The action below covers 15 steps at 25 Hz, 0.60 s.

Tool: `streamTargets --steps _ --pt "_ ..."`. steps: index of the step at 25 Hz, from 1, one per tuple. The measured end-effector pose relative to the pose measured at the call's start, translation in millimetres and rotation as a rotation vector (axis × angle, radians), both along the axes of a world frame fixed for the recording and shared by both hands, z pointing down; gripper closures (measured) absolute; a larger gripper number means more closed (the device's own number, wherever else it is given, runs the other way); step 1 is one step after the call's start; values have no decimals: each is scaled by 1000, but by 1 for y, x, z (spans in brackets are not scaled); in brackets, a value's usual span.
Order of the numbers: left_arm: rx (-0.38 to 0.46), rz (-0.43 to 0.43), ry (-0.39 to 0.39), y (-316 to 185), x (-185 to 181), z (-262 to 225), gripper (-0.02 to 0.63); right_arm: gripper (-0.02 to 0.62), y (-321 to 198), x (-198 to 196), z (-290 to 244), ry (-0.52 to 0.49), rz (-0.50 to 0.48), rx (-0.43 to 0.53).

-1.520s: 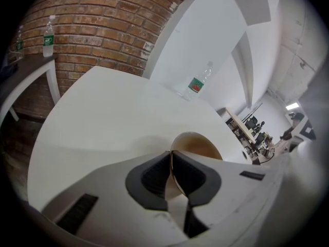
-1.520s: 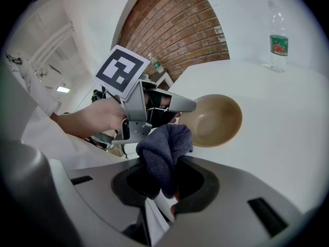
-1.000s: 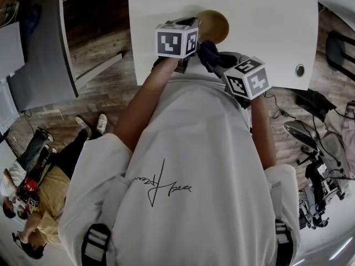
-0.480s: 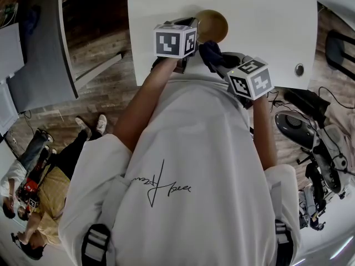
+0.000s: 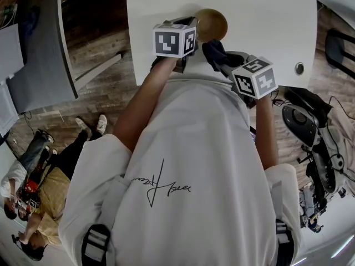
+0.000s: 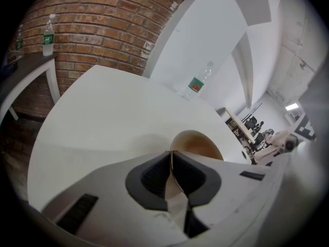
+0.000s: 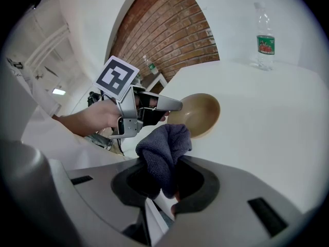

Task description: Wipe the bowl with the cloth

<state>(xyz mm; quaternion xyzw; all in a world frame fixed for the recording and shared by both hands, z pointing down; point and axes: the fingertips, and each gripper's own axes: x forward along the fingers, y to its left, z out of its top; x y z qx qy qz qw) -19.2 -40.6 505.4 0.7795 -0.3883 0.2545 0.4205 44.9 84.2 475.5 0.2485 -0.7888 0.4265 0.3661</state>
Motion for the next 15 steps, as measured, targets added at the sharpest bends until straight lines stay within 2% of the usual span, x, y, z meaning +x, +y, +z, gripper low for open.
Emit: streamTargets --steps 15 --pt "4 1 -2 0 -3 -1 598 513 -5 12 -1 22 -1 2"
